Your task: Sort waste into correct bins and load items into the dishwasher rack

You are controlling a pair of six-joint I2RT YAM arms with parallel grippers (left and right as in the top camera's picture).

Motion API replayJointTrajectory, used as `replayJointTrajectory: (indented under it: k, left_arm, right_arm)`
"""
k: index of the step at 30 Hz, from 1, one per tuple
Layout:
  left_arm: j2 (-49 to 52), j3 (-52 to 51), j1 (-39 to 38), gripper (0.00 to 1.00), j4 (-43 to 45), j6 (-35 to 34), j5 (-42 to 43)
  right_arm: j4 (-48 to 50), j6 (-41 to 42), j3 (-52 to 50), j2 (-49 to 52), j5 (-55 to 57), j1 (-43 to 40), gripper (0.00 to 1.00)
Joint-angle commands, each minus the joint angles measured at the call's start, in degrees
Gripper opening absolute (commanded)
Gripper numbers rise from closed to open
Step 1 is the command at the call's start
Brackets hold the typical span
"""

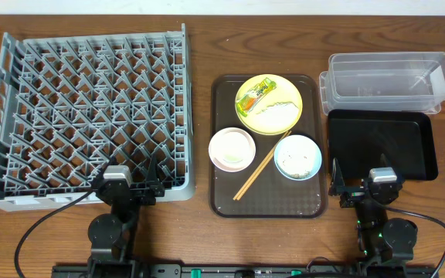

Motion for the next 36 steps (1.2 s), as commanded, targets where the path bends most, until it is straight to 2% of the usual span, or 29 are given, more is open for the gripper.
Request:
replayJointTrajectory:
  k: [1,12,16,22,29,36]
  left_arm:
    - [0.3,-0.6,-0.2,0.93,-1.5,-0.3,-1.1]
    - [0.7,-0.6,-0.2,0.93,-2.5,-0.4,-1.3]
    - [0.9,-0.3,-0.2,0.93,-2.6,-3.4,-1.3]
    - [4.2,2.8,-0.2,0.93,-4.8,-3.4,-1.2]
    - [13.9,12.8,-0.2,0.93,-10.8,-3.3,-1.1]
    - [27.3,27.7,-0.2,0.93,-22.0,-3.3,-1.1]
  right_arm:
    - [-0.2,-0.5,-0.1,0.3,-0.5,0.7,0.99]
    - [-0.1,1.0,-0.1,0.3,-0.5,0.7,0.99]
    - [-0.2,3.9,0.0,0.3,-0.5,0.7,0.99]
    - [-2.8,4.3,1.5,0.5,-0.4,0.7,0.99]
    - [-11.3,4.2,9.4,6.0,1.2,0.7,0.99]
    - [-18.7,4.0,21.6,20.2,1.5,0.7,0.99]
